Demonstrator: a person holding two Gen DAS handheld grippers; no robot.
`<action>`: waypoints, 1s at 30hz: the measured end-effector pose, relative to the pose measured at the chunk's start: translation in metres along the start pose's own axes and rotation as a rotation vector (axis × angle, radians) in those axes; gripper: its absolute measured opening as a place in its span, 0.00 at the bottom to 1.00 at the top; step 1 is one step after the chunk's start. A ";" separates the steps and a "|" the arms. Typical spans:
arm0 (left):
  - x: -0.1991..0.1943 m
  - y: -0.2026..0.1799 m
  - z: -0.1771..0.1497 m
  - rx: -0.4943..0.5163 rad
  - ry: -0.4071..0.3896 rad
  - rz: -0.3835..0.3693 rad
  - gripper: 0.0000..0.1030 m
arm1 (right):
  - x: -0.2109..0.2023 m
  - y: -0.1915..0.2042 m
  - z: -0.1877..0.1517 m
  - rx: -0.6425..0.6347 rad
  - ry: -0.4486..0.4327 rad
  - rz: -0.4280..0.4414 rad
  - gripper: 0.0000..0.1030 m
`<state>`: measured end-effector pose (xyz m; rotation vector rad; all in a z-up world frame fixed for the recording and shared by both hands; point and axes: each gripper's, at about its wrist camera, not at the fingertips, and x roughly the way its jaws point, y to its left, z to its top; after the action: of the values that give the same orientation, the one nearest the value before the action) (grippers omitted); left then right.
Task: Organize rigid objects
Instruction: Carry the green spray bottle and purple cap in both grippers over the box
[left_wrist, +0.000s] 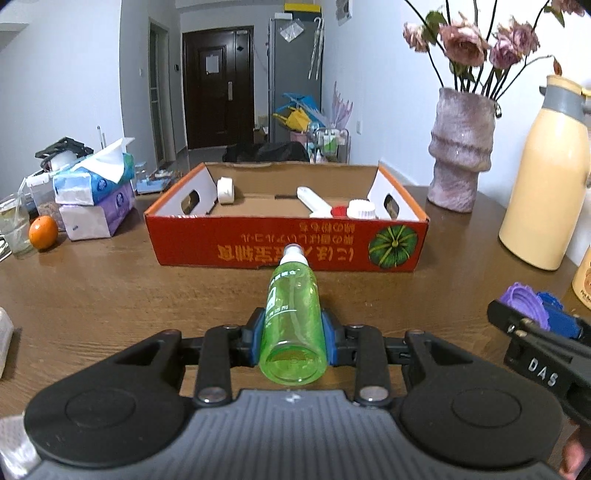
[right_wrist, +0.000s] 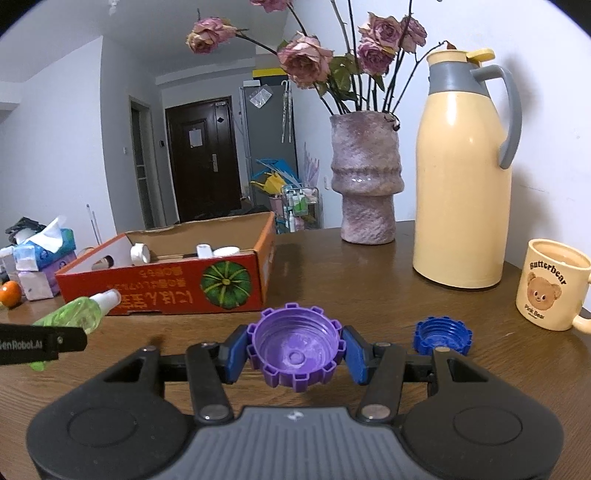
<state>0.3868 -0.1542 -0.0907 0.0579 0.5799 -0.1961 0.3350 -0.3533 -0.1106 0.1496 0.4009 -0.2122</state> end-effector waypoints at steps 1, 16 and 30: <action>-0.002 0.002 0.001 -0.003 -0.007 0.001 0.31 | -0.001 0.003 0.000 0.000 -0.004 0.005 0.51; -0.013 0.028 0.021 -0.065 -0.073 0.017 0.31 | -0.006 0.044 0.007 -0.007 -0.029 0.071 0.51; -0.006 0.047 0.039 -0.093 -0.112 0.035 0.31 | 0.006 0.072 0.020 0.004 -0.051 0.102 0.51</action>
<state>0.4126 -0.1119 -0.0545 -0.0325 0.4754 -0.1372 0.3643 -0.2887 -0.0878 0.1677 0.3414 -0.1163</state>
